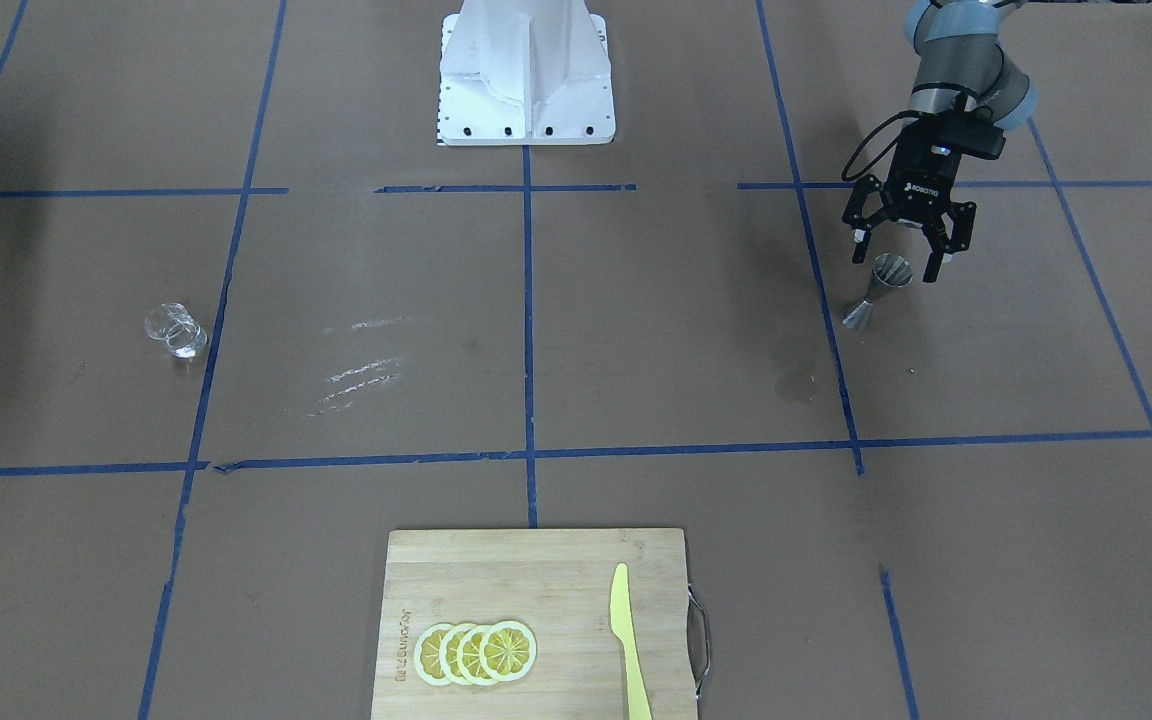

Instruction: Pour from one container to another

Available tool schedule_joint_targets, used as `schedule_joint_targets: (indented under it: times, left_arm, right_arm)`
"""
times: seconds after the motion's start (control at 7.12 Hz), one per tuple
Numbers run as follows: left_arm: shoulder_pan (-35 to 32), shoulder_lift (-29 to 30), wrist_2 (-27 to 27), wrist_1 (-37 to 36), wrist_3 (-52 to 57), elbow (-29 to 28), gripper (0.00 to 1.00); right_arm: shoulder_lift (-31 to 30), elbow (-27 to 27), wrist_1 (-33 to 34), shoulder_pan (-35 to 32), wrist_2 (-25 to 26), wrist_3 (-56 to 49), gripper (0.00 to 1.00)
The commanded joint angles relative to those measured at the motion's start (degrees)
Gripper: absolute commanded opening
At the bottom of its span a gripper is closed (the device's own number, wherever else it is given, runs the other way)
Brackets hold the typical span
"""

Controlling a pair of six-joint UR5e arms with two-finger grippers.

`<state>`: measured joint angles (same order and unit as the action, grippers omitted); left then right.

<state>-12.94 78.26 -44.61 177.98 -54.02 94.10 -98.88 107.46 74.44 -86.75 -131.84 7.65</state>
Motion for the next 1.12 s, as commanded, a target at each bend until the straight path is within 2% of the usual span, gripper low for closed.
schedule_joint_targets:
  times: [0.0,0.84,0.98]
  left_arm:
    - [0.19,1.80,0.40,0.00,-0.29,-1.54,1.00]
    - [0.19,4.62,0.40,0.26,-0.56,-5.93,0.97]
    - [0.19,4.62,0.31,0.35,-0.47,-6.03,0.90]
  right_arm:
    - [0.00,0.03,0.00,0.00,0.00,0.00,1.00]
    - [0.09,0.03,0.00,0.00,0.09,0.00,1.00]
    - [0.09,0.03,0.00,0.00,0.09,-0.09,1.00]
